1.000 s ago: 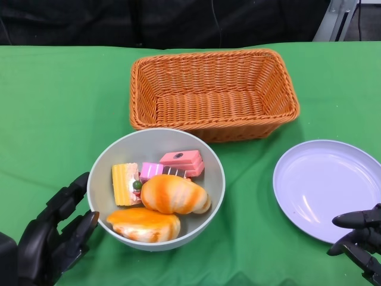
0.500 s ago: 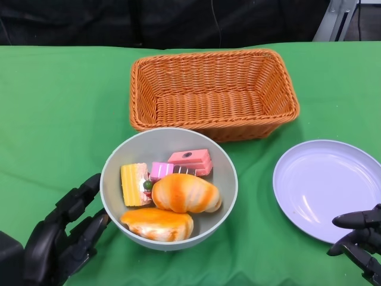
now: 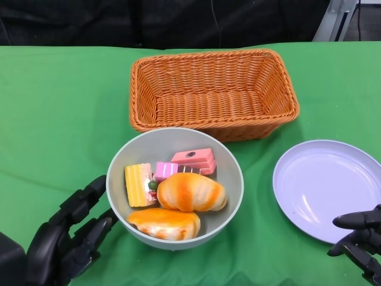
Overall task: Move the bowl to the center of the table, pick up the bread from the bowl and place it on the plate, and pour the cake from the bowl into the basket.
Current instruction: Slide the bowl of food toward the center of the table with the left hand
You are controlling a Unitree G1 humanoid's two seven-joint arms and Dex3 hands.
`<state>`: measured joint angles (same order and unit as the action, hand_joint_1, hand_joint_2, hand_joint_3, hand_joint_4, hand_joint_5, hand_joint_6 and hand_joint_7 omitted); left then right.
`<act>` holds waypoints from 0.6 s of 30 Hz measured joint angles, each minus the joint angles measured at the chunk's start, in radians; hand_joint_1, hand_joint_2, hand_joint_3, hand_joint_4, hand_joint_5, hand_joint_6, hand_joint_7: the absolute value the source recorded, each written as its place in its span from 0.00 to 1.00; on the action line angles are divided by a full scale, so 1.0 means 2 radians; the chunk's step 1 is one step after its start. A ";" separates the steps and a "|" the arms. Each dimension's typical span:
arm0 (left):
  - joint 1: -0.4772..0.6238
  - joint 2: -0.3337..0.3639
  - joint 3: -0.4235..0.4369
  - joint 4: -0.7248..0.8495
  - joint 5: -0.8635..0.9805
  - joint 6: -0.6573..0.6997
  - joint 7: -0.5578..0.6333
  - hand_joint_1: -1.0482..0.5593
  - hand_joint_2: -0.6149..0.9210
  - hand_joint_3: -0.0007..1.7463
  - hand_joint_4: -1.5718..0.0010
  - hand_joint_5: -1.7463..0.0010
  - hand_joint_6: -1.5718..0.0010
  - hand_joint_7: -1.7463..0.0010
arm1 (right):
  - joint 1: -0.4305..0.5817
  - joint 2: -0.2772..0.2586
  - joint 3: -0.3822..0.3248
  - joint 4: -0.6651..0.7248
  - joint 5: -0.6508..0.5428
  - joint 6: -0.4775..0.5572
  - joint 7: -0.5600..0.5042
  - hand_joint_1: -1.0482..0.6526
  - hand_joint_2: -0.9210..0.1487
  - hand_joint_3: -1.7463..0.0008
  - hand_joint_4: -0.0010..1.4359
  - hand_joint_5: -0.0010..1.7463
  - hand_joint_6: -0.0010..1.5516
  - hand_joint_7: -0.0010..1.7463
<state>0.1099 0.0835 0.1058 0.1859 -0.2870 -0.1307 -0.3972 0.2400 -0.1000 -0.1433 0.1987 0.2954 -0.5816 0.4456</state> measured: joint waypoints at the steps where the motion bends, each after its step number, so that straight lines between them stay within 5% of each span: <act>1: 0.001 0.000 -0.002 -0.001 0.000 0.000 0.000 0.13 1.00 0.21 0.69 0.99 0.80 1.00 | 0.000 0.000 0.000 0.000 0.000 0.000 0.000 0.44 0.00 0.93 0.49 0.72 0.42 0.47; 18: 0.006 0.002 -0.003 -0.007 0.006 0.000 0.001 0.13 1.00 0.21 0.70 1.00 0.79 1.00 | 0.000 0.000 0.000 0.002 0.000 0.000 0.000 0.43 0.00 0.94 0.49 0.72 0.43 0.47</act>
<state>0.1222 0.0877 0.0992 0.1719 -0.2751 -0.1304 -0.3946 0.2391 -0.1000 -0.1433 0.2029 0.2953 -0.5822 0.4457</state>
